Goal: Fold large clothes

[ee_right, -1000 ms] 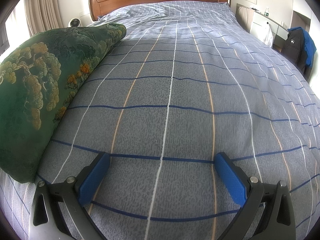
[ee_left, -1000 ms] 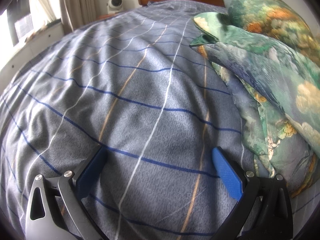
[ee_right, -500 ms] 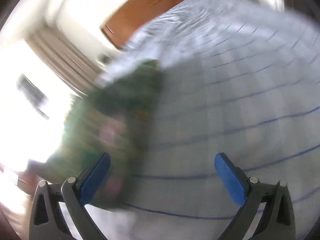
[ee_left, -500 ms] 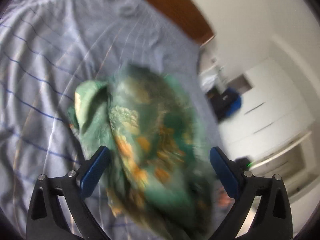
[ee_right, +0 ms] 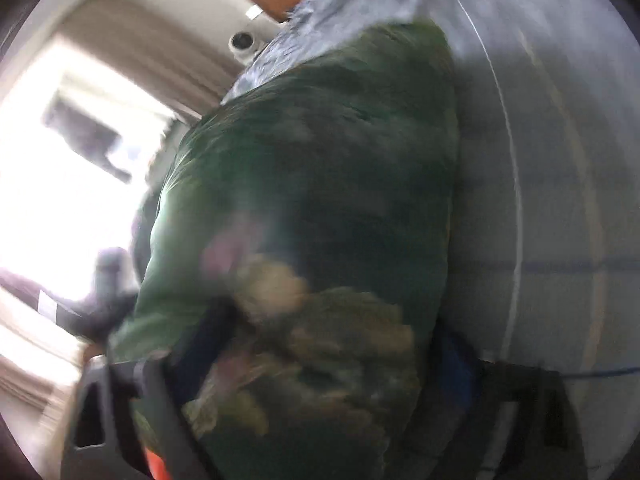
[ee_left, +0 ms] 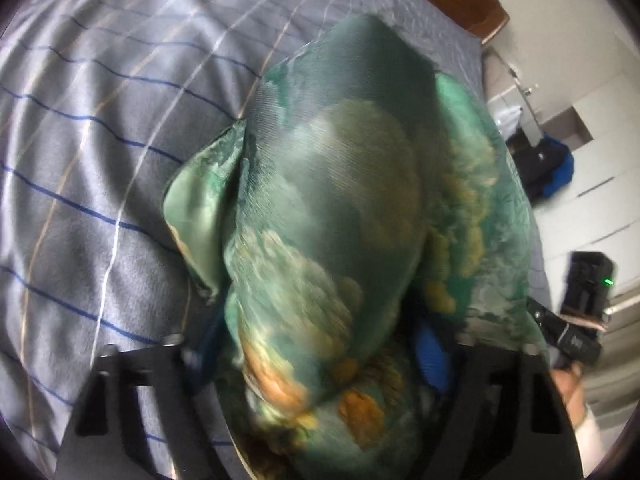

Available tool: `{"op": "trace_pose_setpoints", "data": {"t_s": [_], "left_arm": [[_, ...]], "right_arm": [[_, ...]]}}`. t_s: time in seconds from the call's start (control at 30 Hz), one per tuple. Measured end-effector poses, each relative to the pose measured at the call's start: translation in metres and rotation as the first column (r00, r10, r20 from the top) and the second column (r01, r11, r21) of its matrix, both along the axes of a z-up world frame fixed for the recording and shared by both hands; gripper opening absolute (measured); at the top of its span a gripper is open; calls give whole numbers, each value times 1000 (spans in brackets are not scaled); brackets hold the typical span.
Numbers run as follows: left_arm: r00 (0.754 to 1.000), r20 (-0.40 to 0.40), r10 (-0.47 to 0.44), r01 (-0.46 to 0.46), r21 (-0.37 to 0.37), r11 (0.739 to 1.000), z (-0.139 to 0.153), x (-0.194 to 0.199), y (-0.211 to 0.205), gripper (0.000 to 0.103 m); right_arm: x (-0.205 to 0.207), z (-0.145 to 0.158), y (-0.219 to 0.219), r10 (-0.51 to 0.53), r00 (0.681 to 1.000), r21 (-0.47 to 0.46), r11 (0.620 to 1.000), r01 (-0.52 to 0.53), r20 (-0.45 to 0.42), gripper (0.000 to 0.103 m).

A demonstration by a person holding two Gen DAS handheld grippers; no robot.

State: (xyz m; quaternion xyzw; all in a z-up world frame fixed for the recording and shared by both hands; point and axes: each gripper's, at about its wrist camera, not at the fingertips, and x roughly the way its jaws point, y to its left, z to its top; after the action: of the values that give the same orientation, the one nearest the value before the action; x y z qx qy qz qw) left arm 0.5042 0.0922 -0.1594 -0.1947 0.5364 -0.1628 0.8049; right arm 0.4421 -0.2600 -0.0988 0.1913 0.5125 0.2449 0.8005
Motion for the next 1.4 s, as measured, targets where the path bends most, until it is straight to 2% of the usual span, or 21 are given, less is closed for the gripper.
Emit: {"op": "trace_pose_setpoints", "data": {"t_s": [0.1,0.17,0.23,0.33,0.43,0.47,0.5,0.53,0.57,0.6,0.63,0.7,0.77,0.87,1.0,1.13,1.27,1.3,1.33,1.37,1.4], "left_arm": [[995,92,28,-27,-10,1000,18,-21,-1,43],[989,141,39,-36,-24,999,33,-38,2,38],[980,191,49,-38,-63,997,52,-53,5,37],[966,255,43,-20,-92,996,80,-68,1,36],[954,299,9,7,-52,999,98,-74,-14,35],[954,300,-9,13,-12,1000,97,-71,-21,36],[958,287,-9,10,-3,1000,91,-71,-14,41],[965,261,-5,11,-20,1000,83,-67,-13,46],[973,229,1,9,-42,999,72,-59,-7,57],[981,193,5,6,-60,998,62,-53,-2,71],[985,170,-2,13,-66,998,55,-47,3,77],[991,128,-34,43,-74,996,42,-34,13,92],[995,76,-70,80,-141,987,28,-24,21,98],[997,13,-71,72,-227,971,9,-9,32,103],[991,-64,-119,91,-334,938,-23,4,30,103],[989,-68,-128,95,-361,928,-41,5,24,103],[988,-79,-135,98,-366,926,-46,5,20,102],[986,-84,-146,107,-361,927,-45,4,15,83],[984,-85,-154,111,-381,918,-43,5,7,73],[989,-83,-126,88,-361,928,-41,1,5,68],[991,-75,-111,78,-348,934,-40,-2,4,61]], "right_arm": [[-16,22,19,37,993,-160,987,-19,113,69],[-33,37,31,72,977,-233,972,-24,199,66],[-51,52,38,107,954,-263,964,-31,280,64],[-82,87,47,168,899,-260,963,-64,403,61],[-96,107,54,208,860,-277,957,-82,465,60],[-98,110,55,218,851,-285,955,-85,477,60],[-95,110,56,228,849,-297,951,-88,476,60],[-91,105,55,224,857,-295,951,-89,465,60],[-84,97,48,208,873,-274,957,-90,441,60],[-75,85,39,180,899,-234,968,-90,400,61],[-68,69,27,145,925,-196,977,-79,352,61],[-62,45,4,83,960,-133,990,-49,269,68],[-54,21,-21,19,984,-34,999,-13,175,79],[-54,16,-34,4,988,30,1000,-9,157,91],[-42,15,-33,60,991,63,996,-68,118,103],[-35,3,-28,76,996,108,991,-82,51,103],[-23,-24,-33,85,995,222,973,-70,-61,103],[-18,-34,-33,90,991,251,966,-63,-99,103],[-15,-40,-32,89,989,261,964,-55,-121,101],[-13,-40,-29,88,989,258,964,-54,-119,95],[-13,-33,-22,93,992,214,974,-73,-82,89]]}}
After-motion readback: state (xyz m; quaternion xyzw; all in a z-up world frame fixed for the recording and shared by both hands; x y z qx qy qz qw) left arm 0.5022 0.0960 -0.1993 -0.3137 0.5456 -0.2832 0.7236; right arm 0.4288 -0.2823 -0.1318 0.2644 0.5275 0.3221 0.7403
